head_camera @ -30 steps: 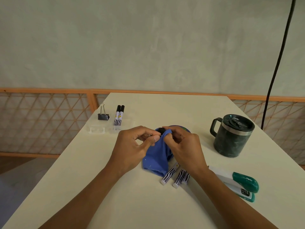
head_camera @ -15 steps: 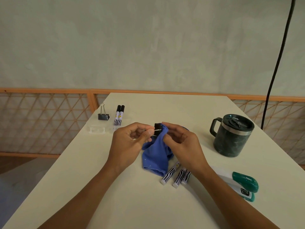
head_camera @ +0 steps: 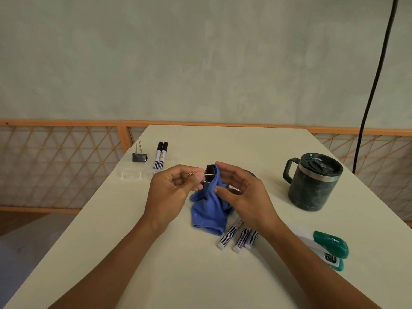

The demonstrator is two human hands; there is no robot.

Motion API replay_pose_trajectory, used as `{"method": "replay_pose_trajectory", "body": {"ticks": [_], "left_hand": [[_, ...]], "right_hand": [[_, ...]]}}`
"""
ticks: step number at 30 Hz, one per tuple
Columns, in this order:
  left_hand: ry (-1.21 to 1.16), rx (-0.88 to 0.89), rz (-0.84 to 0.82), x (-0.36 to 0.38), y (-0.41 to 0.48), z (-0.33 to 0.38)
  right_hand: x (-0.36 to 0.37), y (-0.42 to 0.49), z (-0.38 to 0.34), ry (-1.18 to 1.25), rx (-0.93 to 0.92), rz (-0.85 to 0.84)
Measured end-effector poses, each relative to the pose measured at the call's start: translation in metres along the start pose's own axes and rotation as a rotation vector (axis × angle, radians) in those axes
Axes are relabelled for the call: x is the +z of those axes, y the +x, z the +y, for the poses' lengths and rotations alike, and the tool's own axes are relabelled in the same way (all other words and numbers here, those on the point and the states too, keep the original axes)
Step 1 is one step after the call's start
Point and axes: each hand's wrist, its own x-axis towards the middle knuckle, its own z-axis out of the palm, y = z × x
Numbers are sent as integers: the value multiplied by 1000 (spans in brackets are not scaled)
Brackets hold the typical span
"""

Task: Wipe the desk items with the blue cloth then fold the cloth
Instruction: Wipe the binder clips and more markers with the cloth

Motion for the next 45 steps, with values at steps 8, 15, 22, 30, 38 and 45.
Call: {"method": "replay_pose_trajectory", "body": {"ticks": [8,15,22,30,38,45], "left_hand": [[-113,-51,68,-4,5,3],[-164,-111,-8,-2,5,-1],[-66,-76,-37,3,3,-5],[7,16,-6,4,2,-6],[-39,-20,-63,2,3,-4],[69,51,12,-3,4,-6]], "right_hand": [[-10,1,1,2,-4,73],[-8,3,-2,118,77,90],[-3,4,0,190,126,22],[-8,3,-5,293,141,109],[-7,2,-1,275,194,-43],[-7,3,-7,280,130,45]]}}
